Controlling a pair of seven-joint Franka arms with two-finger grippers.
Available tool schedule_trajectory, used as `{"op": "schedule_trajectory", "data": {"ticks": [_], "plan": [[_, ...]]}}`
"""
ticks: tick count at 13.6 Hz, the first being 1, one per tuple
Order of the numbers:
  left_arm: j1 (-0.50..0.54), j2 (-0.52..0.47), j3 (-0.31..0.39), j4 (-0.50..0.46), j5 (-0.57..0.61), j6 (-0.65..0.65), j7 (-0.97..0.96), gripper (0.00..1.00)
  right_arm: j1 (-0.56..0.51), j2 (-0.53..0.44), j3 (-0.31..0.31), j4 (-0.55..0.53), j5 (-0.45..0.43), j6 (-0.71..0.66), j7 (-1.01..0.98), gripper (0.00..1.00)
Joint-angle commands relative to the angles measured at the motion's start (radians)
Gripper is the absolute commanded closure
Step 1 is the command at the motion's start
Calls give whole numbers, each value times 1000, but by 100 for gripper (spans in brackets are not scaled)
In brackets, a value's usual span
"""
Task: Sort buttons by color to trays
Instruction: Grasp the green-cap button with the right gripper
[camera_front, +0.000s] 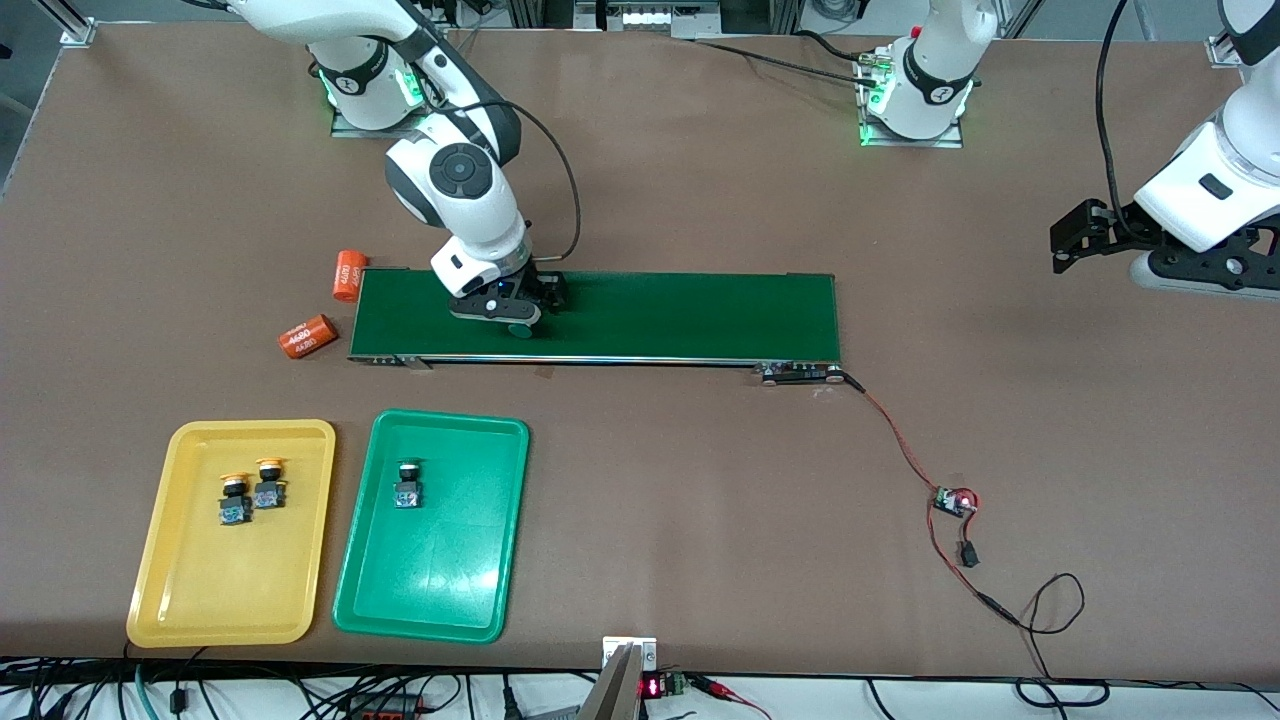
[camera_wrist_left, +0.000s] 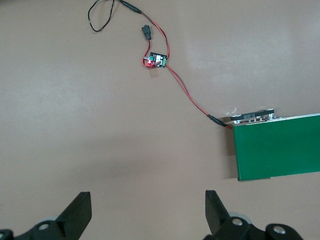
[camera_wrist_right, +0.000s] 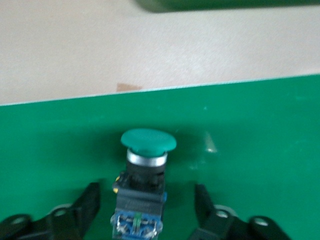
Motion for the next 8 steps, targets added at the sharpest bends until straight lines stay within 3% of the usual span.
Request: {"op": "schedule_trajectory", "data": {"ticks": [1, 2, 4, 8], "plan": [[-5, -10, 0, 20, -11, -48, 15, 0, -13, 14, -2, 9, -17, 6, -33, 62], [-5, -11, -1, 20, -12, -49, 15, 0, -15, 14, -2, 9, -17, 6, -34, 79], [-8, -11, -3, 20, -12, -49, 15, 0, -15, 14, -2, 11, -17, 4, -33, 100], [-11, -11, -1, 22, -13, -48, 15, 0, -25, -10, -4, 70, -16, -49, -45, 100]]}}
